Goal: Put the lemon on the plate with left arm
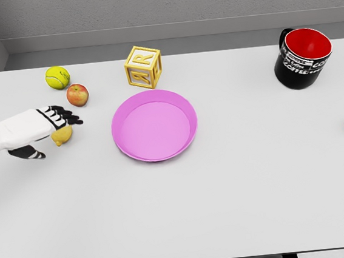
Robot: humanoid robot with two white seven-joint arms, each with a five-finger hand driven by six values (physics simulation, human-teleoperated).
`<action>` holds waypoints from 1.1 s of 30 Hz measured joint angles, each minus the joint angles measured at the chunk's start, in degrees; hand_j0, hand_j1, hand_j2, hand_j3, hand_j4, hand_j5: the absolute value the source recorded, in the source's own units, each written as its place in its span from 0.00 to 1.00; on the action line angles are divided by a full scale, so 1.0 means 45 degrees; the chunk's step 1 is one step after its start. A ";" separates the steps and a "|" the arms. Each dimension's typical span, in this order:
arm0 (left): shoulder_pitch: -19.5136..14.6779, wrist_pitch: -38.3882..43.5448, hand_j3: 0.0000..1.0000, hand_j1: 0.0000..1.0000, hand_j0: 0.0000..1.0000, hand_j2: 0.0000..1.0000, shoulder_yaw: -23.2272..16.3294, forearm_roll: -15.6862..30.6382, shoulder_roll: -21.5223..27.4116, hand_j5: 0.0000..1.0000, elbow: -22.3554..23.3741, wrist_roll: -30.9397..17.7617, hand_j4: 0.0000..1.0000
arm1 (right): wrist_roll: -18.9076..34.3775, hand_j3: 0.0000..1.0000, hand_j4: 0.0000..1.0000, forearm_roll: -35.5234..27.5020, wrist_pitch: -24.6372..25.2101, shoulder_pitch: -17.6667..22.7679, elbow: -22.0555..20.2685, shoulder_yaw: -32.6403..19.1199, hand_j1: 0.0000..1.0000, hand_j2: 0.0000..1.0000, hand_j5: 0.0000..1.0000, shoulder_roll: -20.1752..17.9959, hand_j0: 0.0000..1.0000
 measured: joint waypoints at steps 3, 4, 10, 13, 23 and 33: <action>-0.0781 0.0000 1.00 1.00 1.00 1.00 -0.1115 -0.0037 -0.0284 1.00 0.0659 0.0019 1.00 | -0.0002 1.00 1.00 0.0001 -0.0001 0.0000 0.0000 0.0000 1.00 1.00 1.00 0.0000 1.00; -0.0840 -0.0003 1.00 1.00 1.00 1.00 -0.1347 -0.0042 -0.0374 1.00 0.0884 0.0023 1.00 | -0.0003 1.00 1.00 0.0001 -0.0001 0.0000 0.0000 0.0000 1.00 1.00 1.00 0.0000 1.00; -0.1895 0.0000 1.00 1.00 1.00 1.00 -0.2430 0.0271 -0.0667 1.00 0.1522 0.0060 1.00 | -0.0003 1.00 1.00 0.0001 0.0000 0.0000 0.0000 0.0000 1.00 1.00 1.00 0.0000 1.00; -0.2129 -0.0003 1.00 1.00 1.00 1.00 -0.2769 0.0383 -0.0675 1.00 0.1872 0.0069 1.00 | -0.0003 1.00 1.00 0.0001 0.0000 0.0000 0.0000 0.0000 1.00 1.00 1.00 0.0000 1.00; -0.3592 0.0000 1.00 1.00 1.00 1.00 -0.3977 0.0465 -0.0809 1.00 0.2992 0.0093 1.00 | -0.0001 1.00 1.00 0.0001 0.0000 0.0000 0.0000 0.0002 1.00 1.00 1.00 0.0000 1.00; -0.4004 0.0002 1.00 1.00 1.00 1.00 -0.5023 0.0553 -0.1098 1.00 0.3555 0.0088 1.00 | 0.0000 1.00 1.00 0.0001 0.0000 0.0000 0.0000 0.0000 1.00 1.00 1.00 0.0000 1.00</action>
